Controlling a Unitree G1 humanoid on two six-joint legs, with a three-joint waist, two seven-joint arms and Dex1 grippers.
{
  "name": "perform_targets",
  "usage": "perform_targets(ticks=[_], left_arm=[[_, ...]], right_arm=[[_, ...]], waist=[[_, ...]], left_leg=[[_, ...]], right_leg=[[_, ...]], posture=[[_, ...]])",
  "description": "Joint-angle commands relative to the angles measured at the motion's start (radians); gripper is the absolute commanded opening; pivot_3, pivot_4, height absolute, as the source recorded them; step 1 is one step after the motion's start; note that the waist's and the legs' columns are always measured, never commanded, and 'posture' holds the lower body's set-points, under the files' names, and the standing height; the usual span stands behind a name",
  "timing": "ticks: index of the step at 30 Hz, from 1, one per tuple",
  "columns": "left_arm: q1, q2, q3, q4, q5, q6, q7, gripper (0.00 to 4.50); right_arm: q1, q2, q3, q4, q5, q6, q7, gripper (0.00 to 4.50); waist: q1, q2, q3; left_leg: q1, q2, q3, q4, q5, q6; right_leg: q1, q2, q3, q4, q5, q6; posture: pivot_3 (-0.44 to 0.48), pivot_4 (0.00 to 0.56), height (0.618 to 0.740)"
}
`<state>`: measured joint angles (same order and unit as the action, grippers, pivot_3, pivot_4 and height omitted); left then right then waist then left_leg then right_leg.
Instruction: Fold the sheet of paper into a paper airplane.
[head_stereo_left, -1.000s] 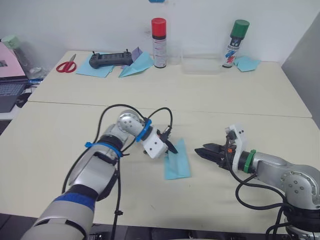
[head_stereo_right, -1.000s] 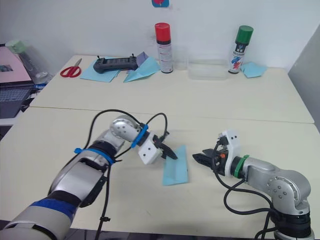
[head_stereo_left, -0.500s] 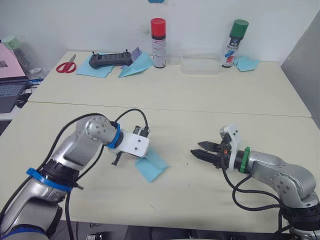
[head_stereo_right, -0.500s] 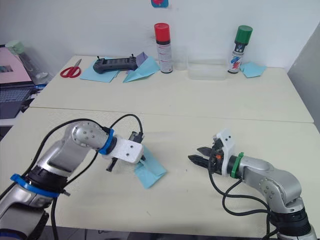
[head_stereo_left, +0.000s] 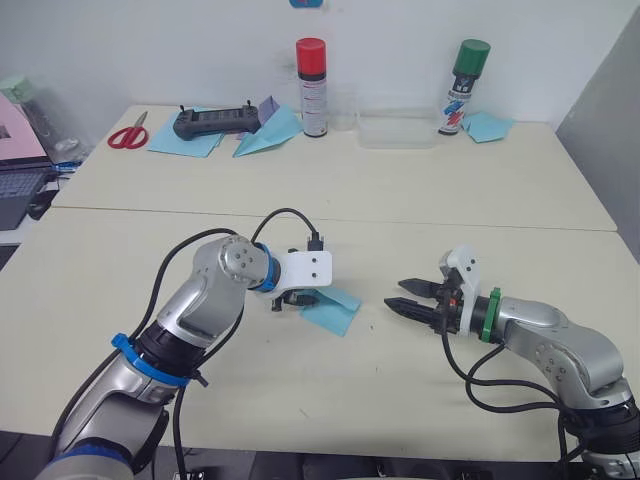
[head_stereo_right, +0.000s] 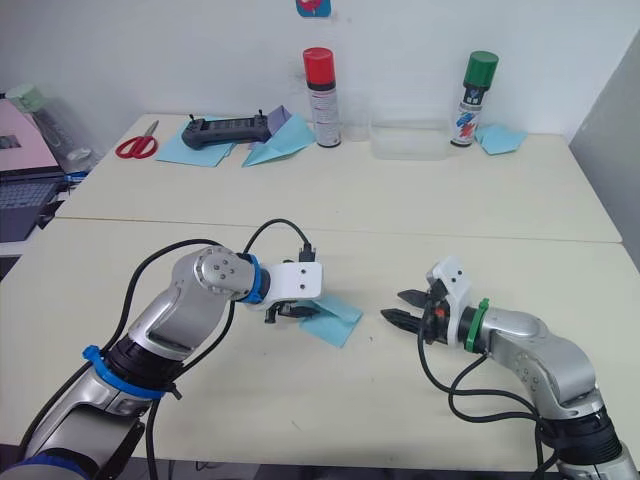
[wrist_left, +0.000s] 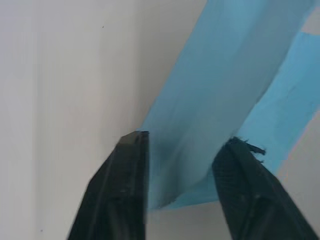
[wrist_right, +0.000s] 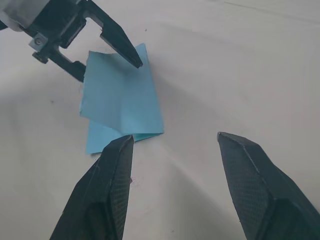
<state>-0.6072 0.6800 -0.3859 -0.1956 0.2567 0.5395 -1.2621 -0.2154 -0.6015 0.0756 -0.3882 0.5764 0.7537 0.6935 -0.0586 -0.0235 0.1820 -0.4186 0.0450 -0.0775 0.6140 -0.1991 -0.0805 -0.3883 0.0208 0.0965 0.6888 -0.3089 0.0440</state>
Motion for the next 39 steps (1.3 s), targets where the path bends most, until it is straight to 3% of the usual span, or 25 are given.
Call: perform_targets(ticks=[1,4,7,11,14,15,19,25,39], left_arm=[[0.039,0.105,0.154,-0.095,-0.153,-0.025,-0.087,3.54],[0.097,0.222,0.315,-0.049,-0.293,-0.081,-0.159,4.42],[0.139,0.275,0.427,-0.007,-0.406,-0.09,-0.188,4.46],[0.206,0.349,0.461,0.03,-0.405,-0.148,-0.174,4.46],[0.235,0.352,0.482,0.012,-0.432,-0.121,-0.124,4.5],[0.247,0.349,0.487,-0.005,-0.442,-0.109,-0.106,4.5],[0.266,0.337,0.494,-0.069,-0.488,-0.047,-0.053,4.5],[0.285,0.369,0.495,-0.081,-0.515,-0.037,-0.025,4.5],[0.261,0.375,0.449,-0.065,-0.547,-0.045,0.0,4.5]], right_arm=[[0.018,-0.029,0.032,-0.058,-0.037,-0.108,0.086,3.66],[0.02,0.005,0.116,-0.058,-0.125,-0.215,0.09,4.5],[-0.005,0.067,0.189,0.0,-0.205,-0.295,0.075,4.5],[-0.052,0.135,0.254,0.111,-0.308,-0.413,0.069,4.5],[-0.094,0.199,0.263,0.192,-0.325,-0.475,0.08,3.97],[-0.105,0.207,0.274,0.216,-0.348,-0.509,0.088,3.43],[-0.127,0.222,0.286,0.268,-0.39,-0.578,0.107,2.23],[-0.133,0.208,0.294,0.317,-0.429,-0.666,0.161,0.04],[-0.057,0.089,0.248,0.248,-0.389,-0.771,0.318,0.01]], waist=[[-0.002,0.0,0.0],[-0.002,0.0,0.0],[-0.002,0.0,0.0],[0.0,0.0,0.0],[0.006,-0.001,0.001],[0.007,-0.001,0.001],[0.007,-0.001,0.001],[0.002,-0.001,0.001],[0.003,-0.001,0.001]], left_leg=[[0.0,0.0,0.0,0.0,0.0,0.0],[0.002,0.001,0.0,0.0,0.0,0.0],[0.003,0.002,0.0,0.0,0.0,0.0],[0.003,0.001,0.001,0.002,0.0,0.0],[0.002,0.001,0.001,0.002,0.0,0.0],[0.002,0.001,0.001,0.002,0.0,0.0],[0.002,0.001,0.001,0.002,0.0,0.0],[0.003,0.001,0.001,0.002,0.0,0.0],[0.004,0.001,0.001,0.002,0.0,0.0]], right_leg=[[0.0,0.0,0.0,0.0,0.0,0.0],[0.0,0.001,-0.001,0.003,-0.001,-0.001],[0.0,0.001,-0.001,0.004,-0.002,-0.002],[0.001,0.0,0.0,0.004,-0.002,-0.002],[0.0,0.0,0.0,0.004,-0.002,-0.002],[0.0,0.0,0.0,0.005,-0.002,-0.002],[0.0,0.0,0.0,0.005,-0.002,-0.002],[-0.001,0.001,0.0,0.008,-0.002,-0.003],[0.0,0.001,0.0,0.009,-0.002,-0.003]], posture=[[0.0,0.15,0.74],[0.0,0.15,0.74],[0.0,0.15,0.74],[0.0,0.15,0.74],[0.0,0.15,0.74],[0.0,0.15,0.74],[0.0,0.15,0.74],[0.0,0.15,0.74],[0.0,0.15,0.74]])
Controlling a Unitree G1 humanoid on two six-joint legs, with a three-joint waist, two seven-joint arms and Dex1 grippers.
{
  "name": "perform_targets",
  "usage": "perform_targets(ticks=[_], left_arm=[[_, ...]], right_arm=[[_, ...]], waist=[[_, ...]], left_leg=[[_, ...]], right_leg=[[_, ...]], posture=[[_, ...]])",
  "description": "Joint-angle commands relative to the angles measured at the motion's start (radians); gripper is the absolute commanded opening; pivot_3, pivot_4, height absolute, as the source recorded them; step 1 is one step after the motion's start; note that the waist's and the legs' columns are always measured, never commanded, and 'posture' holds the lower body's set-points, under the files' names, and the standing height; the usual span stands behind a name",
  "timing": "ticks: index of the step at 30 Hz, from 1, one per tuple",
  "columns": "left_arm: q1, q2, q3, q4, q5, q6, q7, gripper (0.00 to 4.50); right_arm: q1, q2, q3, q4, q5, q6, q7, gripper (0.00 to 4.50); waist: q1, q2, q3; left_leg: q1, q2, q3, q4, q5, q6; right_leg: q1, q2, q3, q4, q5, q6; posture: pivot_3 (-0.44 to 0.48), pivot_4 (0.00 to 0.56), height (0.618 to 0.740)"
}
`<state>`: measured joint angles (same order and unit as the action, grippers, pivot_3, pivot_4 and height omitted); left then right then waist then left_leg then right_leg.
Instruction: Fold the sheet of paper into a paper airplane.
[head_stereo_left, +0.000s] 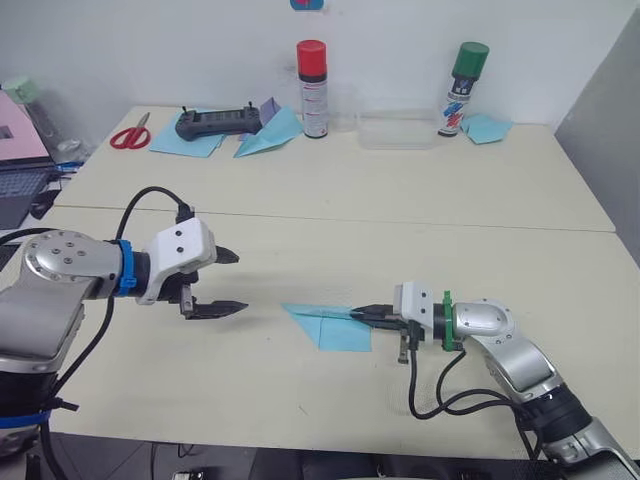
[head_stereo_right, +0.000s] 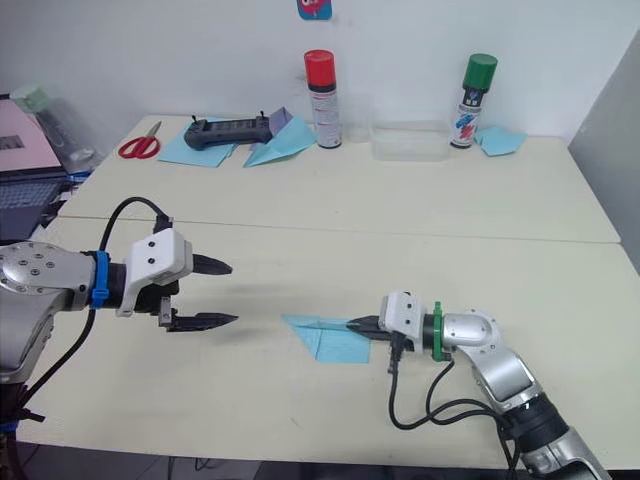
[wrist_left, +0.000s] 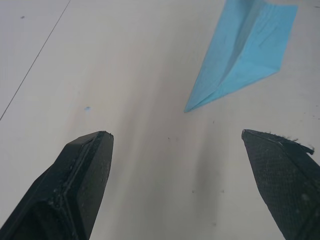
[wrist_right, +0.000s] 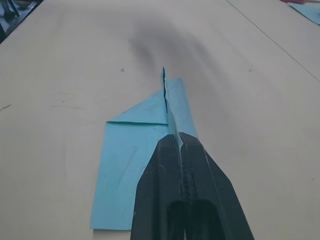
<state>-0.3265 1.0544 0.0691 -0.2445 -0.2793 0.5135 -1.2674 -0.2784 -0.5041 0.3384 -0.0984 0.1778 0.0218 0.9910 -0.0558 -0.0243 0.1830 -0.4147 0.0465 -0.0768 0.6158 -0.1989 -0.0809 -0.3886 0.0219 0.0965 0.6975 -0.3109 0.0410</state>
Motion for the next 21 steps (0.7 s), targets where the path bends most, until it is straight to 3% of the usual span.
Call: perform_targets(ticks=[1,5,8,10,12,15,21], left_arm=[[-0.023,-0.002,-0.01,-0.016,-0.014,-0.017,0.006,4.5],[-0.032,-0.01,-0.02,-0.012,-0.017,-0.018,0.012,4.5],[-0.086,-0.082,-0.068,0.041,0.032,-0.082,0.074,4.5],[-0.114,-0.12,-0.073,0.06,0.023,-0.066,0.101,4.5],[-0.125,-0.182,-0.09,0.1,0.025,-0.091,0.135,4.11],[-0.119,-0.25,-0.124,0.136,0.027,-0.126,0.147,3.24],[-0.136,-0.359,-0.204,0.203,0.038,-0.159,0.15,1.21]], right_arm=[[0.008,-0.011,-0.017,-0.042,0.009,-0.046,0.027,0.01],[0.013,-0.018,-0.023,-0.044,0.016,-0.055,0.04,0.01],[0.007,-0.036,-0.042,-0.047,0.027,-0.041,0.052,0.63],[0.004,-0.046,-0.049,-0.058,0.036,-0.027,0.06,1.34],[0.026,-0.092,-0.086,-0.153,0.114,0.097,0.077,2.0],[0.044,-0.132,-0.123,-0.252,0.164,0.19,0.061,2.0],[0.043,-0.114,-0.121,-0.293,0.142,0.214,0.022,2.0]], waist=[[0.0,0.0,0.0],[0.0,0.0,0.0],[0.005,0.0,0.0],[0.005,0.0,0.0],[0.007,0.001,0.001],[0.008,0.001,0.001],[0.006,0.001,0.0]], left_leg=[[0.0,0.0,0.0,0.0,0.0,0.0],[0.0,0.0,0.0,0.0,0.0,0.0],[0.0,0.0,0.0,0.001,0.0,0.0],[-0.001,0.0,0.0,0.004,0.0,0.0],[-0.002,0.0,0.0,0.007,0.0,0.0],[-0.002,-0.001,0.0,0.009,0.0,0.0],[-0.002,-0.001,-0.001,0.011,0.0,0.0]], right_leg=[[0.0,0.0,0.0,0.0,0.0,0.0],[0.0,0.0,0.0,0.0,0.0,0.0],[0.0,0.0,0.0,0.0,0.0,0.0],[0.001,0.0,0.0,0.0,0.0,0.0],[0.001,0.0,0.0,0.0,0.0,0.0],[0.002,-0.001,0.0,0.001,0.001,0.001],[0.003,0.0,0.0,0.001,0.001,0.002]], posture=[[0.0,0.15,0.74],[0.0,0.15,0.74],[0.0,0.15,0.74],[0.0,0.15,0.74],[0.0,0.15,0.74],[0.0,0.15,0.74],[0.0,0.15,0.74]])
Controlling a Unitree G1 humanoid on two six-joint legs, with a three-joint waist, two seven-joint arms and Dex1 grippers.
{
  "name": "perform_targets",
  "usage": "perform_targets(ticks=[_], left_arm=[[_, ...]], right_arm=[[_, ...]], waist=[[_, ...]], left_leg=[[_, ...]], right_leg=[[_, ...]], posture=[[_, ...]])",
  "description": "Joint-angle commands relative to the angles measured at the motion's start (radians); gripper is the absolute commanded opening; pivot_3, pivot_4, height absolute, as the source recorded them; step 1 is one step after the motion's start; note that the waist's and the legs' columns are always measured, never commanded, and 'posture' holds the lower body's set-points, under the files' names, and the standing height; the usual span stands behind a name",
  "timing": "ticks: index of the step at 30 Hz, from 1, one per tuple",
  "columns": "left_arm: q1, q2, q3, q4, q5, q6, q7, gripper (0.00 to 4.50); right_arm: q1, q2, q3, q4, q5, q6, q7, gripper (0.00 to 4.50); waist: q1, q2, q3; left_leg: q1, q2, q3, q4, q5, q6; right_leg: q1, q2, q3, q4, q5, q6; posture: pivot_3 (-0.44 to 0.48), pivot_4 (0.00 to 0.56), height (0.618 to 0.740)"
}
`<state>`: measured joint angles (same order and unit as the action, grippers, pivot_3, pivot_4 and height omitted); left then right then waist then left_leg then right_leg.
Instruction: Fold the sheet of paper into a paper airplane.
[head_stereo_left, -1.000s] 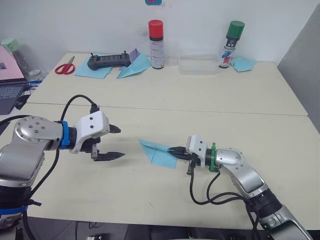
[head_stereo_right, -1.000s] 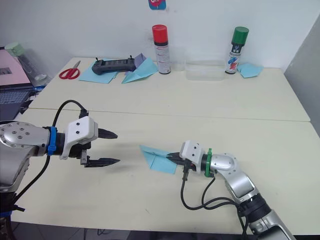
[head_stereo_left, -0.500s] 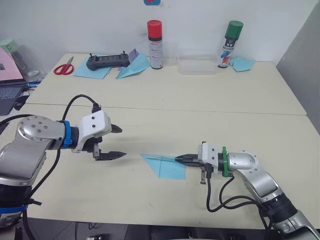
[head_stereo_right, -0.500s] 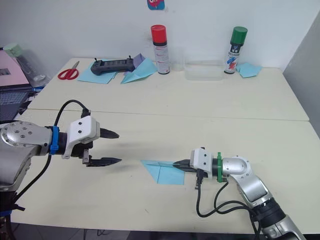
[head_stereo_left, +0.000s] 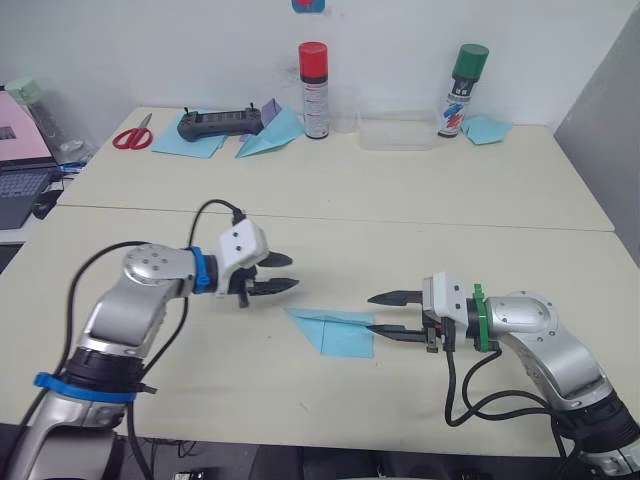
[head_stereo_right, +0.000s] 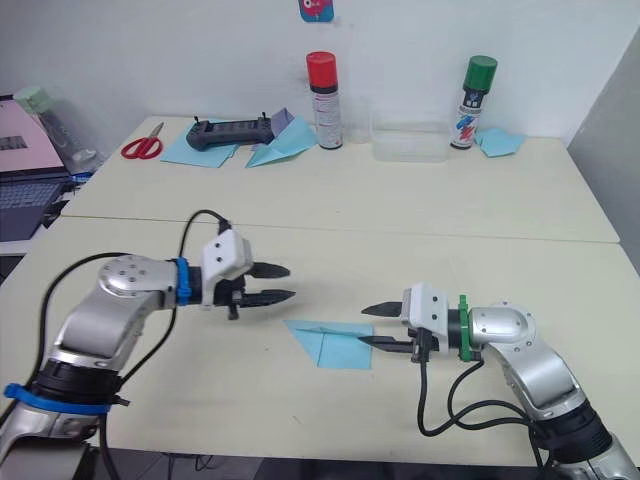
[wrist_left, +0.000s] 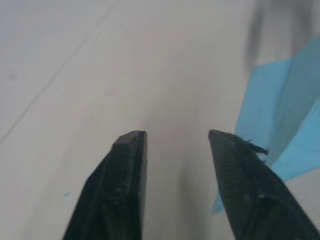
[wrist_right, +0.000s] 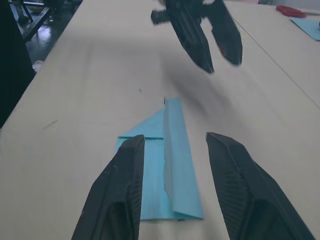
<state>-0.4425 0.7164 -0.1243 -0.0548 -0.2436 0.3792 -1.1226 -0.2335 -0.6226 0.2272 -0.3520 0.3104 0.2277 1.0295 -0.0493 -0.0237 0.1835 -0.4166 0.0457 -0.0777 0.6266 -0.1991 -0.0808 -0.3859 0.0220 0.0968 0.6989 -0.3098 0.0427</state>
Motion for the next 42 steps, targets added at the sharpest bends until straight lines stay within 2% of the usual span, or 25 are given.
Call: perform_targets(ticks=[1,4,16,27,34,37,39,40,41,42], left_arm=[[-0.019,-0.035,-0.027,0.027,0.008,-0.034,0.0,0.87],[-0.01,-0.061,-0.071,0.068,0.029,-0.067,-0.017,0.02],[0.01,-0.08,-0.186,0.197,0.137,-0.198,-0.062,0.02],[0.004,-0.082,-0.17,0.203,0.136,-0.246,-0.089,0.02],[0.014,-0.091,-0.178,0.196,0.145,-0.252,-0.082,0.02],[0.017,-0.088,-0.179,0.192,0.148,-0.256,-0.083,0.0],[0.02,-0.084,-0.181,0.192,0.153,-0.263,-0.085,0.0],[0.022,-0.081,-0.18,0.192,0.154,-0.264,-0.086,0.0],[0.024,-0.078,-0.18,0.191,0.155,-0.264,-0.087,0.0],[0.026,-0.075,-0.182,0.19,0.157,-0.266,-0.089,0.0]], right_arm=[[-0.003,0.008,-0.006,-0.041,0.005,0.011,-0.019,2.0],[-0.004,0.014,0.007,-0.041,-0.012,0.006,-0.024,2.0],[0.023,0.027,0.095,0.025,-0.136,-0.107,-0.03,2.0],[0.034,0.049,0.133,0.094,-0.206,-0.249,-0.014,2.0],[-0.005,0.121,0.151,0.192,-0.251,-0.313,-0.066,2.0],[-0.025,0.154,0.134,0.223,-0.232,-0.301,-0.076,1.4],[-0.035,0.172,0.117,0.233,-0.21,-0.287,-0.082,0.75],[-0.04,0.18,0.109,0.236,-0.2,-0.276,-0.084,0.26],[-0.044,0.183,0.104,0.239,-0.192,-0.269,-0.083,0.04],[-0.048,0.186,0.1,0.244,-0.186,-0.262,-0.08,0.04]], waist=[[0.0,0.0,0.0],[0.0,0.0,0.0],[0.0,0.0,0.0],[-0.001,0.0,0.0],[-0.001,0.0,0.0],[-0.002,0.0,0.0],[-0.001,0.0,0.0],[-0.002,0.0,0.0],[-0.001,0.0,0.0],[-0.002,0.0,0.0]], left_leg=[[0.0,0.0,0.0,0.0,0.0,0.0],[0.0,0.0,0.0,0.001,0.0,0.0],[0.001,0.0,0.0,0.001,0.0,0.0],[0.002,-0.001,0.0,0.001,0.0,0.0],[0.002,-0.001,0.0,0.001,0.0,0.0],[0.002,-0.001,0.0,0.001,0.0,0.0],[0.002,-0.001,0.0,0.001,0.0,0.0],[0.002,-0.001,0.0,0.001,0.0,0.0],[0.002,-0.001,0.0,0.001,0.0,0.0],[0.002,-0.001,0.0,0.001,0.0,0.0]], right_leg=[[0.0,0.0,0.0,0.0,0.0,0.0],[0.0,0.0,0.0,0.0,0.0,0.0],[0.001,0.0,0.0,0.0,0.0,0.0],[0.002,0.0,0.0,0.0,0.0,0.001],[0.002,0.0,0.0,0.0,0.0,0.001],[0.002,0.0,0.0,0.0,0.0,0.001],[0.002,0.0,0.0,0.0,0.0,0.001],[0.002,0.0,0.0,0.0,0.0,0.001],[0.002,0.0,0.0,0.0,0.0,0.001],[0.002,0.0,0.0,0.0,0.0,0.001]], posture=[[0.0,0.15,0.74],[0.0,0.15,0.74],[0.0,0.15,0.74],[0.0,0.15,0.74],[0.0,0.15,0.74],[0.0,0.15,0.74],[0.0,0.15,0.74],[0.0,0.15,0.74],[0.0,0.15,0.74],[0.0,0.15,0.74]])
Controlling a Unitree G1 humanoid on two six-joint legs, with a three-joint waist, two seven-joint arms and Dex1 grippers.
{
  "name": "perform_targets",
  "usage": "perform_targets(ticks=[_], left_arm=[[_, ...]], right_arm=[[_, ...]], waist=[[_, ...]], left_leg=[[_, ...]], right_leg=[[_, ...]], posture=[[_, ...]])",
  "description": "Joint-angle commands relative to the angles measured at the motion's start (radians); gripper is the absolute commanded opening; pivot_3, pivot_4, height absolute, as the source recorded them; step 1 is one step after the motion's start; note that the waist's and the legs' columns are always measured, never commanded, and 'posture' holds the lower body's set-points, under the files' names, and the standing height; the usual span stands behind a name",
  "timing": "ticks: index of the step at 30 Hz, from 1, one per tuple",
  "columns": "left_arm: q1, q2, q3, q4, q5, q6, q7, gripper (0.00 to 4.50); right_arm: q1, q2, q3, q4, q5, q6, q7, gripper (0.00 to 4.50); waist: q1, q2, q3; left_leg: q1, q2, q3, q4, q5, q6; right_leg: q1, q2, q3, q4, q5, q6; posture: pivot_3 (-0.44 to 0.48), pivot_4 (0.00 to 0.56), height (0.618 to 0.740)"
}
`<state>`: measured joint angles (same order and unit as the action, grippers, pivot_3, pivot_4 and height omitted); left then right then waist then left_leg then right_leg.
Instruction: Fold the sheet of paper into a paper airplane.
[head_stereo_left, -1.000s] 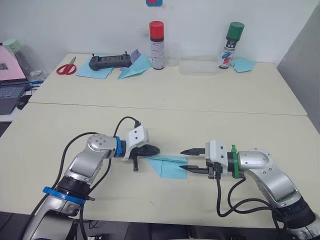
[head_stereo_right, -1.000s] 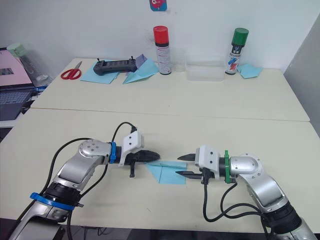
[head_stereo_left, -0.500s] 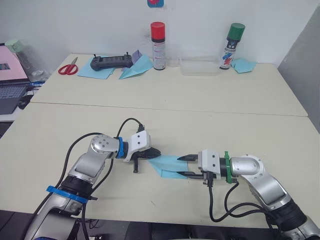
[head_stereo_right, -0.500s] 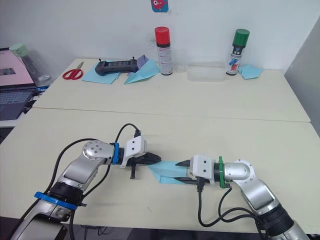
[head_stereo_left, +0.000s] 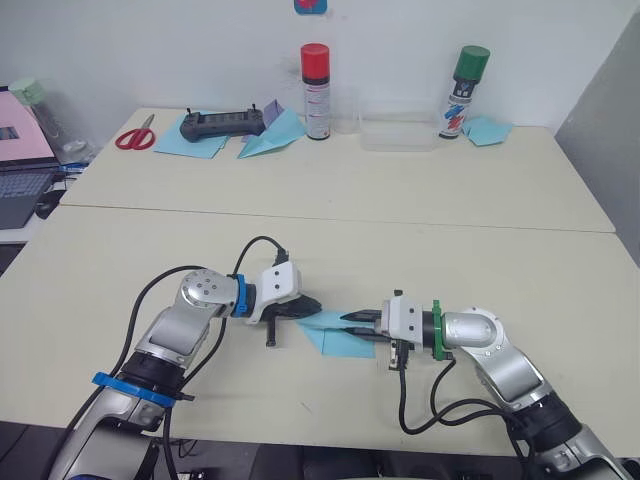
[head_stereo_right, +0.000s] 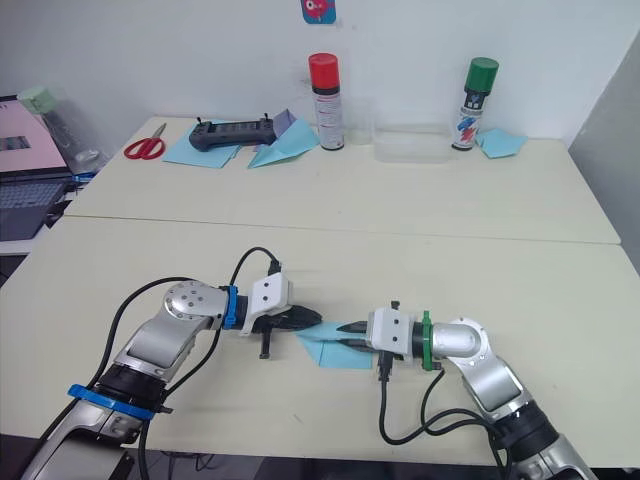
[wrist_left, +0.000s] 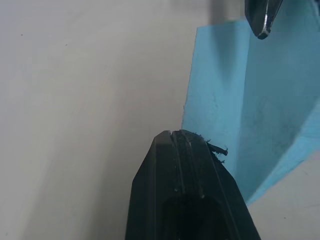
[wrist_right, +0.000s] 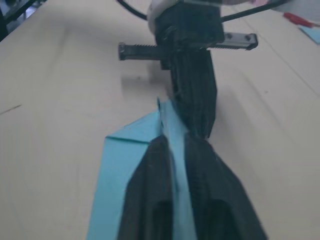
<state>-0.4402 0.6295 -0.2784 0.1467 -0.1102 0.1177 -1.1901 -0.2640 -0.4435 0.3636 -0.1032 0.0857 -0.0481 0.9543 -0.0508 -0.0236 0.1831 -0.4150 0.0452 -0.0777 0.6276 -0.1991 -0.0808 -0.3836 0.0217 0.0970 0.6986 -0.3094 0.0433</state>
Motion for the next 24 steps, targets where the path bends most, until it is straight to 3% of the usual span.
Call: perform_targets(ticks=[1,11,17,24], left_arm=[[0.026,0.016,-0.031,-0.011,0.029,-0.009,-0.024,0.0],[0.028,0.029,-0.029,0.0,0.043,-0.039,-0.029,0.0],[-0.001,0.056,0.027,0.01,0.028,-0.036,-0.011,0.0],[0.014,0.075,0.111,-0.203,-0.102,0.088,-0.011,0.0]], right_arm=[[-0.02,0.012,-0.042,-0.001,0.049,0.024,-0.006,0.04],[-0.044,0.036,-0.018,0.062,-0.029,0.104,-0.067,0.04],[-0.052,0.034,0.016,0.107,-0.091,0.135,-0.086,0.04],[-0.056,0.042,0.019,0.121,-0.101,0.168,-0.103,0.04]], waist=[[0.0,0.0,0.0],[-0.001,0.0,0.0],[-0.004,0.0,0.0],[-0.005,0.0,0.0]], left_leg=[[0.0,0.0,0.0,0.0,0.0,0.0],[0.0,0.0,0.0,0.0,0.0,0.0],[0.0,0.0,0.0,0.0,0.0,0.0],[-0.001,0.0,0.0,0.0,0.0,0.0]], right_leg=[[0.0,0.0,0.0,0.0,0.0,0.0],[0.0,0.0,0.0,0.0,0.0,0.0],[0.0,0.0,0.0,0.0,0.0,0.0],[-0.001,0.0,0.0,0.0,0.0,0.0]], posture=[[0.0,0.15,0.74],[0.0,0.15,0.74],[0.0,0.15,0.74],[0.0,0.15,0.74]])
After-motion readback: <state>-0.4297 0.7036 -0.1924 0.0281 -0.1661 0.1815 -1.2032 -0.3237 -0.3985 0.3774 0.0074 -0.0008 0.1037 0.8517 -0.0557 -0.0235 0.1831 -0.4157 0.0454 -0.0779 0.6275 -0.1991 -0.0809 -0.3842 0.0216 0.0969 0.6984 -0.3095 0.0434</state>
